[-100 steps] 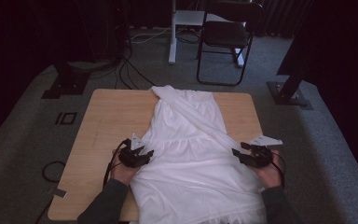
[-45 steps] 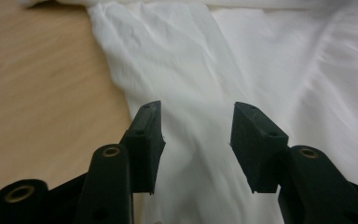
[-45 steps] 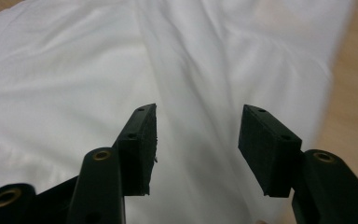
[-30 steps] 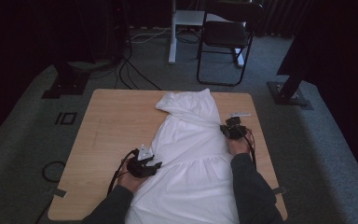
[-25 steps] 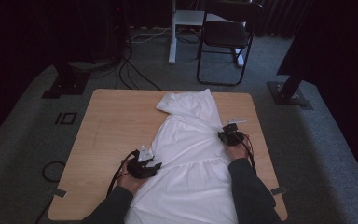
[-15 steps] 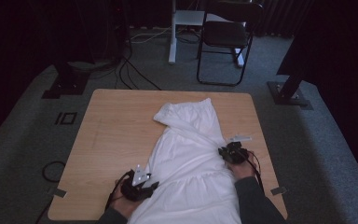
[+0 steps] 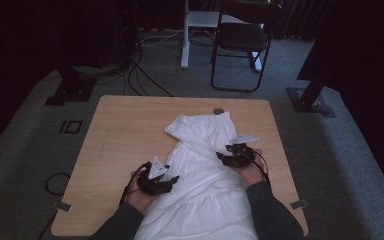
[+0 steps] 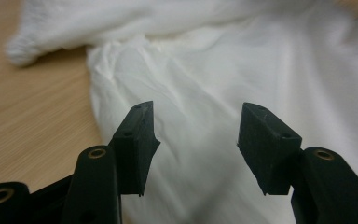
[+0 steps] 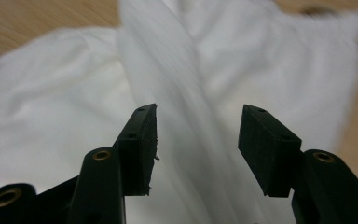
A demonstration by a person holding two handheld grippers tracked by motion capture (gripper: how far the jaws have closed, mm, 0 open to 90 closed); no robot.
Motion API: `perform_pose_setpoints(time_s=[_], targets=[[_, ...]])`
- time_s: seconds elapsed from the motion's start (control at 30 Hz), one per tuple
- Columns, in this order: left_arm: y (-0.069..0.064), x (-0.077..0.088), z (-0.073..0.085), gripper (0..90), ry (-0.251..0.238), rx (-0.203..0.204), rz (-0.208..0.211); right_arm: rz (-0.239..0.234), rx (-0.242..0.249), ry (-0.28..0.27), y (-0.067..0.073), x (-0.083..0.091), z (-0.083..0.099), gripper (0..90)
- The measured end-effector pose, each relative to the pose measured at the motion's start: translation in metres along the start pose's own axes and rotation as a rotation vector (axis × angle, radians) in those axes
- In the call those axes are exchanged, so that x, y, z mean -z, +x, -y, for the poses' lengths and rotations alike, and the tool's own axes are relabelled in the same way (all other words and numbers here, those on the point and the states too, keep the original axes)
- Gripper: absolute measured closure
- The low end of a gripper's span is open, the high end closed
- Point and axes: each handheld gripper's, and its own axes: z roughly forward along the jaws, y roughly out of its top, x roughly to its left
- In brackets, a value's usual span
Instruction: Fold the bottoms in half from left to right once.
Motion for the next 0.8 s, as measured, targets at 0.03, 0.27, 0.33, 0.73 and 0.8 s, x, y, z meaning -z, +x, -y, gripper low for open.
perform_pose_setpoints(time_s=[0.03, 0.27, 0.33, 0.73, 0.8], targets=[[0.002, -0.014, 0.0, 46.1, 0.025, 0.004, -0.001, -0.012, 0.024, 0.007, 0.005, -0.009, -0.008, 45.5], [0.005, -0.042, 0.012, 46.3, 0.049, 0.048, 0.023, 0.01, 0.159, 0.125, 0.024, -0.072, -0.026, 54.3], [0.004, -0.041, 0.013, 46.3, 0.05, 0.048, 0.019, 0.046, 0.144, 0.126, 0.015, -0.071, -0.028, 75.3], [-0.011, -0.033, 0.02, 46.3, 0.046, 0.038, 0.03, 0.142, -0.208, 0.082, -0.067, -0.038, 0.014, 83.2], [-0.017, -0.028, 0.023, 46.4, 0.047, 0.033, 0.033, 0.131, -0.234, 0.107, -0.065, -0.043, 0.025, 82.3]])
